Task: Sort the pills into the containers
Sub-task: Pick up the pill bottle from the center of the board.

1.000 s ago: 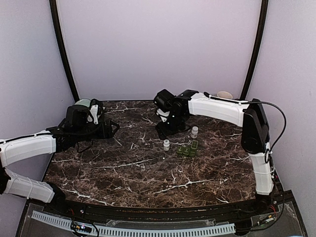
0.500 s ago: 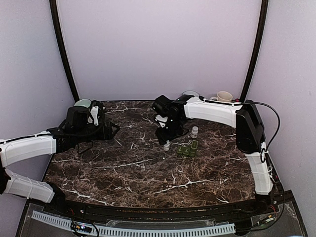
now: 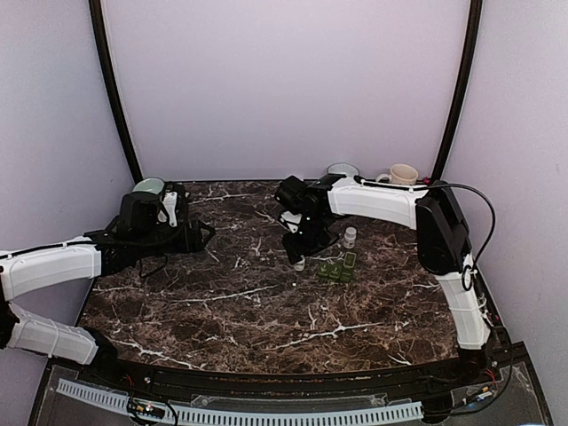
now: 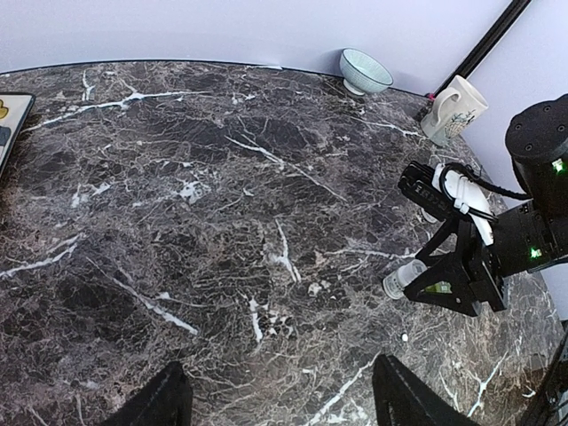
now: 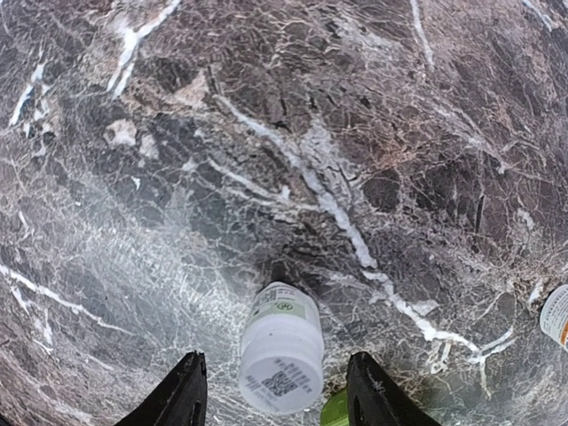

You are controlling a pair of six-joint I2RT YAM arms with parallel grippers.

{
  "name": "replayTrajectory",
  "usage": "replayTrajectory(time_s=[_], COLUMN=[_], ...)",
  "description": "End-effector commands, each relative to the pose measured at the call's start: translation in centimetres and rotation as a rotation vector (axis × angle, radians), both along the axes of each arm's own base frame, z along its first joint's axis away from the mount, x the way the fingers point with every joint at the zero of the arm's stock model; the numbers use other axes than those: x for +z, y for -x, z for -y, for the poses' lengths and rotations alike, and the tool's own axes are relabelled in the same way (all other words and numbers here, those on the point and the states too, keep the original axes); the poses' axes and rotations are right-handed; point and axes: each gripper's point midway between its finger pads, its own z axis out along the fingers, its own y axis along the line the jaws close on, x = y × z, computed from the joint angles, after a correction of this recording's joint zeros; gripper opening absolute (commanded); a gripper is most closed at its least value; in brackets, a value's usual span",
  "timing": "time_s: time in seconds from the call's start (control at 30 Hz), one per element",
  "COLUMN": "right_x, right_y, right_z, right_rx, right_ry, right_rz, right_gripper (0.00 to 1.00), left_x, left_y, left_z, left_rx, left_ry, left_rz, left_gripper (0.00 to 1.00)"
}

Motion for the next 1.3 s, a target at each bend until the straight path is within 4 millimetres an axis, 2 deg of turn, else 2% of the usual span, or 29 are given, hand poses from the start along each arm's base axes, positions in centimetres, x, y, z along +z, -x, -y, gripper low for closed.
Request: replayTrajectory(time_s=[0.0,0.3,0.57,0.77,1.0,1.1,1.27], right_x=[0.5,0.5,0.0,-0.2,-0.5,-0.7,-0.6], right_y=[-0.8,-1.1,-0.9,-0.7,-0.4,-0.4,-0.4], right_z=[-0.3,-0.6,-0.3,-0.3,-0.2,-0.1,0.0], right_rx=[0.000,0.004,0.003,0.008,0.010,0.008,0.005], right_ry=[-0.020,-0.036,-0.031,-0.036,-0.034,-0.030,-0.032], right_rz=[0.004,-0.012,-0.030,-0.043,-0.059,-0.059,-0.058], right_gripper=[0.51,0.39,0.38,0.31,0.26,0.19,0.16], left_x=[-0.3,-0.6,-0.8,-0.9,-1.0,-1.0,-1.1], left_y=[0.1,-0.2,-0.5,-0.6,-0.7,-0.6,-0.5], left_z=[0.1,0.2,0.3,0.5,0.6,0.6,0.4], left_rx=[-0.006,-0.003,-0.007,-0.011,-0.012,-0.011,-0.007], left_ry=[-0.001,-0.007,-0.014,-0.014,-0.013,-0.013,-0.010], left_rz=[0.009,0.010,0.007,0.004,0.001,-0.001,-0.001], left_gripper=[0.72,0.72,0.72,0.72,0.72,0.72,0.72])
